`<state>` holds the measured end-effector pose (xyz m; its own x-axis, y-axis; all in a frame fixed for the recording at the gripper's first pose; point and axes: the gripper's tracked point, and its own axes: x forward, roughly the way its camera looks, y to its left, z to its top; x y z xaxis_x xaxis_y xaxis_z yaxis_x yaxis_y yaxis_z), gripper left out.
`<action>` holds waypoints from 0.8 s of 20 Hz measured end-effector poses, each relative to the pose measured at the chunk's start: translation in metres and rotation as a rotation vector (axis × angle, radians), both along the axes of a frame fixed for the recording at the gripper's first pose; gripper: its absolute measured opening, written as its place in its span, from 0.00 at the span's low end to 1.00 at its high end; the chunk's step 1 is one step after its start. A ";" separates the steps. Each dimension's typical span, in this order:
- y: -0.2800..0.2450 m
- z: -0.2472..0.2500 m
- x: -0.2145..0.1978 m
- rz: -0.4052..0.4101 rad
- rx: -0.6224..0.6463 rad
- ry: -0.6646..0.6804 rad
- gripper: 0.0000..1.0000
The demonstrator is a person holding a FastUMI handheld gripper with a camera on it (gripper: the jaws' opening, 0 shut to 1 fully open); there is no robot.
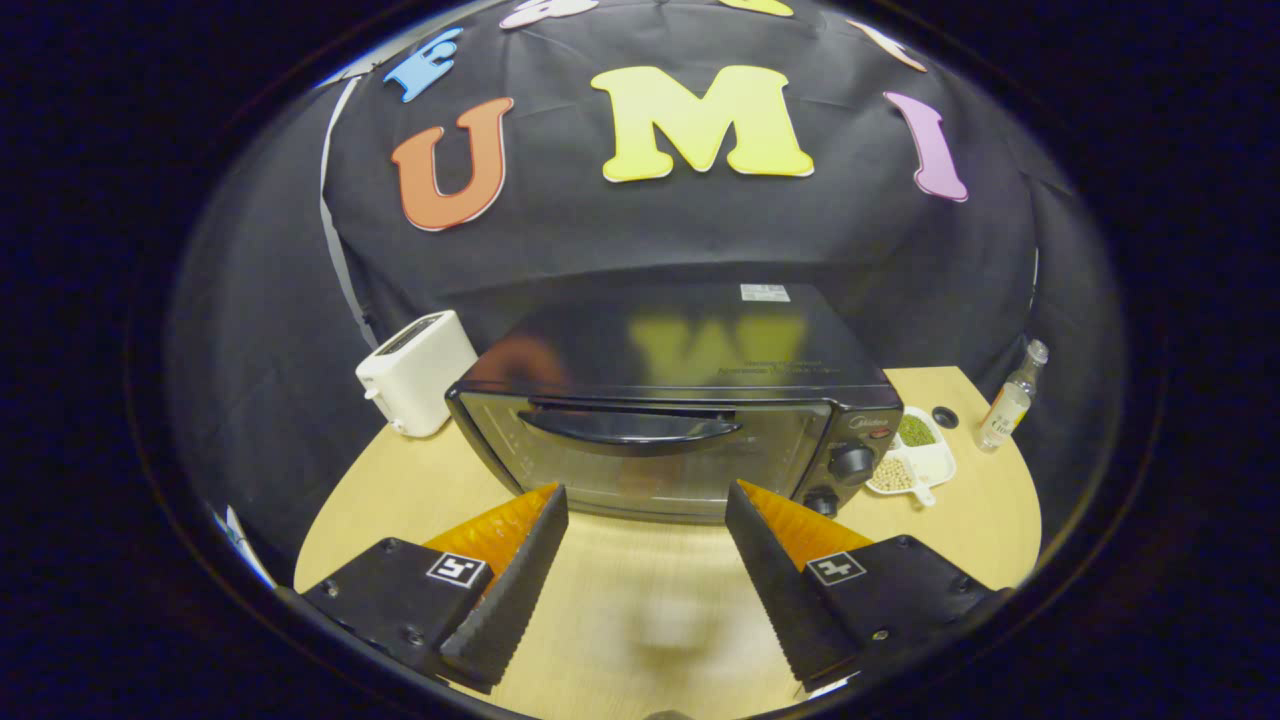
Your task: Open the toaster oven, put the food inside, and close the toaster oven door.
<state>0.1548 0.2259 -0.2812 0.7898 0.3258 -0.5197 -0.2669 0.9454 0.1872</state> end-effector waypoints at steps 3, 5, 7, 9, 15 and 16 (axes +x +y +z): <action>-0.025 0.021 -0.011 -0.019 -0.004 -0.045 1.00; -0.053 0.043 -0.023 -0.045 -0.012 -0.085 1.00; -0.090 0.071 -0.035 -0.084 -0.037 -0.142 1.00; -0.131 0.101 -0.048 -0.125 -0.064 -0.195 1.00; -0.241 0.194 -0.095 -0.259 -0.074 -0.374 1.00; -0.254 0.207 -0.103 -0.270 -0.065 -0.407 1.00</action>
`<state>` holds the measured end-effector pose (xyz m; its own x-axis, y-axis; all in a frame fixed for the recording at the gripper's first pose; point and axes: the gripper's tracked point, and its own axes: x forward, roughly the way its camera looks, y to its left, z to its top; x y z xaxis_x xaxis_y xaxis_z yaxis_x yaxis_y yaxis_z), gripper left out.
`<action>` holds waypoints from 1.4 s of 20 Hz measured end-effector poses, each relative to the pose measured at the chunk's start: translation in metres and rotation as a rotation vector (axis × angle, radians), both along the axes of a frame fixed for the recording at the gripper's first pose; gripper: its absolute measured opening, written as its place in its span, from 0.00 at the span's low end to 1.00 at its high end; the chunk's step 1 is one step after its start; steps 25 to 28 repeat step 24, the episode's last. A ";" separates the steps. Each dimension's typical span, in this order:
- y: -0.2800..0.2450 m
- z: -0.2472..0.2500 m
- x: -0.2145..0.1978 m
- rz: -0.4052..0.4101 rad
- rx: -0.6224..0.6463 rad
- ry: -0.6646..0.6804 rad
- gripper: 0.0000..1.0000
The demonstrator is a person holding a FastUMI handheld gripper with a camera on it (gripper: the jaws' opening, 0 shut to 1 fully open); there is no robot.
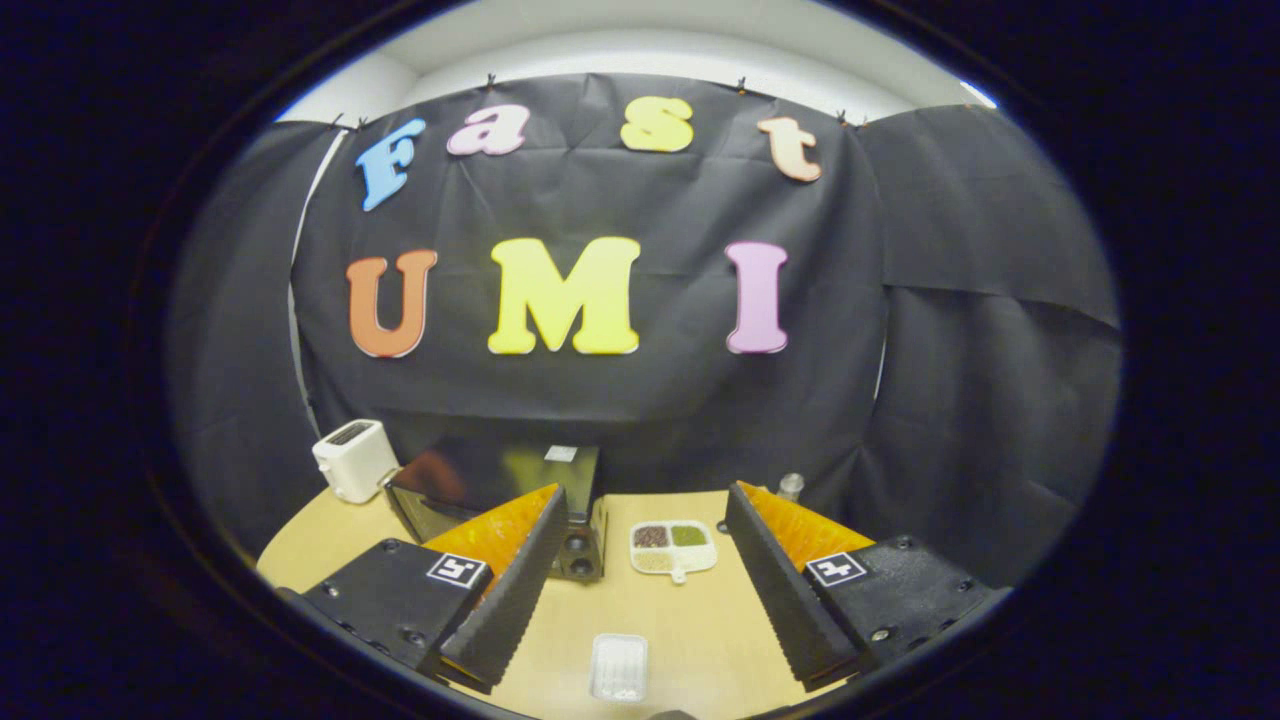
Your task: Open the toaster oven, put the food inside, and close the toaster oven door.
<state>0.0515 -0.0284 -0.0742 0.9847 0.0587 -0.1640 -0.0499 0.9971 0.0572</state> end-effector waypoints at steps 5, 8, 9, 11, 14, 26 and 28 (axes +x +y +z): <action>-0.055 0.038 -0.044 0.000 0.024 -0.120 1.00; -0.064 0.044 -0.061 0.039 0.076 -0.166 1.00; -0.068 0.041 -0.064 0.048 0.080 -0.168 1.00; -0.073 0.037 -0.067 0.072 0.102 -0.168 1.00; -0.082 0.032 -0.066 0.092 0.120 -0.157 1.00; -0.090 0.044 -0.070 0.109 0.084 -0.180 1.00; -0.090 0.044 -0.070 0.109 0.084 -0.180 1.00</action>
